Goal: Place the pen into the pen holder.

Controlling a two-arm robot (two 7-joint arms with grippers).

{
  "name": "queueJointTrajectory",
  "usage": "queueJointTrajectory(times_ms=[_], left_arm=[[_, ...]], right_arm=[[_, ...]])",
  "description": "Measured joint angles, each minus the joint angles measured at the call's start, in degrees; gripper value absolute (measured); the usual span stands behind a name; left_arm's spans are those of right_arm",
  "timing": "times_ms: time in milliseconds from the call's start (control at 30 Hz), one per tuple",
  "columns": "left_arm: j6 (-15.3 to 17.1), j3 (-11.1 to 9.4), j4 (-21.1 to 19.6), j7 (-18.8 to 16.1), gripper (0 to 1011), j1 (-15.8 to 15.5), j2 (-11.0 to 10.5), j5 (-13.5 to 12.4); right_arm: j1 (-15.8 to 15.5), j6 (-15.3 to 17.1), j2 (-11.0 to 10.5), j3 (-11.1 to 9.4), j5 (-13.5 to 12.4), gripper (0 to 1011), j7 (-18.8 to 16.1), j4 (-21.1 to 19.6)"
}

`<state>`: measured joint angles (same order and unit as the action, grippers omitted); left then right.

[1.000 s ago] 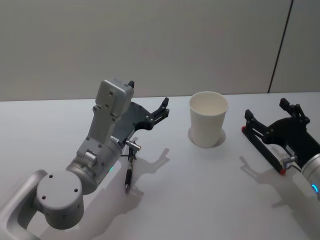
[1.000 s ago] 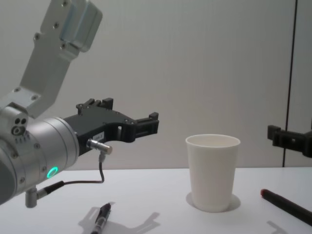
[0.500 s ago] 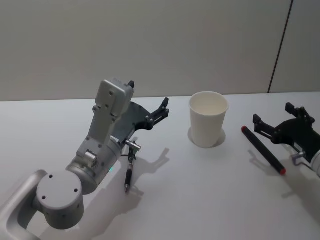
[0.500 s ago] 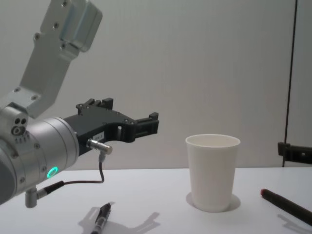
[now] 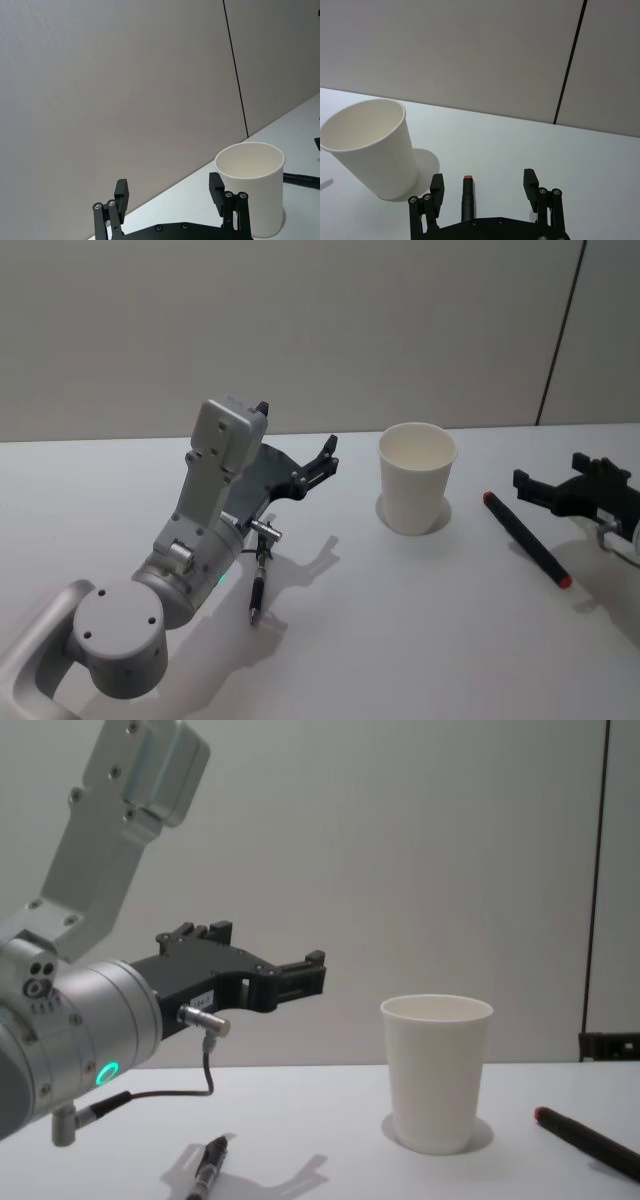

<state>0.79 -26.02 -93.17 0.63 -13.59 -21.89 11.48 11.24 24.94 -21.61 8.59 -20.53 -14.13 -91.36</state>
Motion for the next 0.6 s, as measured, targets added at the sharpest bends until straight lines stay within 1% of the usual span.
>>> queueJointTrajectory(times_ms=[67, 100, 200, 233, 267, 300, 400, 500, 533, 600], left_arm=[[0.00, 0.00, 0.00, 0.00, 1001, 0.00, 0.00, 0.00], [0.00, 0.00, 0.00, 0.00, 1001, 0.00, 0.00, 0.00], [0.00, 0.00, 0.00, 0.00, 1001, 0.00, 0.00, 0.00], [0.00, 0.00, 0.00, 0.00, 1001, 0.00, 0.00, 0.00], [0.00, 0.00, 0.00, 0.00, 1001, 0.00, 0.00, 0.00], [0.00, 0.00, 0.00, 0.00, 1001, 0.00, 0.00, 0.00], [0.00, 0.00, 0.00, 0.00, 1001, 0.00, 0.00, 0.00], [0.00, 0.00, 0.00, 0.00, 1001, 0.00, 0.00, 0.00], [0.00, 0.00, 0.00, 0.00, 1001, 0.00, 0.00, 0.00], [0.00, 0.00, 0.00, 0.00, 1001, 0.00, 0.00, 0.00]], right_arm=[[0.97, 1.83, 0.08, -0.06, -0.32, 1001, -0.63, 0.57], [2.13, 3.24, 0.23, -0.09, -0.59, 1002, -1.12, 1.33], [3.53, 5.14, 0.46, -0.10, -0.92, 1001, -1.77, 2.29], [4.54, 6.43, 0.64, -0.10, -1.06, 1001, -2.22, 3.05], [4.84, 6.89, 0.69, -0.10, -1.06, 1002, -2.38, 3.26], [5.79, 7.94, 0.86, -0.05, -1.05, 1001, -2.73, 3.94], [7.43, 9.58, 1.18, 0.22, -0.60, 1002, -3.43, 5.11], [8.49, 10.51, 1.41, 0.46, -0.03, 1002, -3.88, 5.95], [9.27, 11.10, 1.60, 0.69, 0.53, 1001, -4.22, 6.61], [9.57, 11.34, 1.68, 0.79, 0.77, 1002, -4.35, 6.90]])
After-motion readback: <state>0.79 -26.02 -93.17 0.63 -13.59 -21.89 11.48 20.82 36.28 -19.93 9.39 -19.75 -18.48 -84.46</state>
